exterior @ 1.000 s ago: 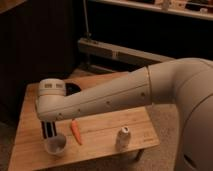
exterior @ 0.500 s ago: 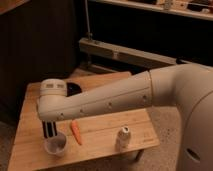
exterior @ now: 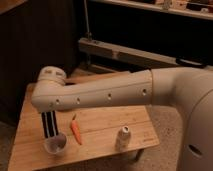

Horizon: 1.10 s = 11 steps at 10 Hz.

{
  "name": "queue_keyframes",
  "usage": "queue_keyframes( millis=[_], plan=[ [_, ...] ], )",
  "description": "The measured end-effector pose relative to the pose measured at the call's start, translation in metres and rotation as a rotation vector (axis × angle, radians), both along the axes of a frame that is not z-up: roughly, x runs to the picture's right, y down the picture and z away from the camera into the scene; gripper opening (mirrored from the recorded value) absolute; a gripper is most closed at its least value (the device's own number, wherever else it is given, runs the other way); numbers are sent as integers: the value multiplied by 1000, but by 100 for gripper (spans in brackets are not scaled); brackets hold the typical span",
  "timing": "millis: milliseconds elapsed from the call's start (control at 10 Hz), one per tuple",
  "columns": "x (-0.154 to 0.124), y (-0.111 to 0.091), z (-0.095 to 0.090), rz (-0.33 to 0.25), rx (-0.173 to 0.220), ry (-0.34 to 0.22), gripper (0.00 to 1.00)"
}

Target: Place the eraser in the ceramic cup

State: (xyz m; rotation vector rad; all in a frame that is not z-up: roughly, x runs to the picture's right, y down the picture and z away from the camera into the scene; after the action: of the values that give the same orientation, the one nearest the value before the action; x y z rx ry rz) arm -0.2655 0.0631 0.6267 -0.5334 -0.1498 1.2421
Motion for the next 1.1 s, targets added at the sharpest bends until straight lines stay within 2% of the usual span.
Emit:
queue_keyframes(
  millis=[200,500,700,1100],
  plan=[
    [-6,-4,-7,-23,-5,-12,0],
    [-5,12,-6,-13,-25,-22,0],
    [-1,31,-3,7,-44,-28,0],
    [8,45,3,38,-20,-37,0]
  ],
)
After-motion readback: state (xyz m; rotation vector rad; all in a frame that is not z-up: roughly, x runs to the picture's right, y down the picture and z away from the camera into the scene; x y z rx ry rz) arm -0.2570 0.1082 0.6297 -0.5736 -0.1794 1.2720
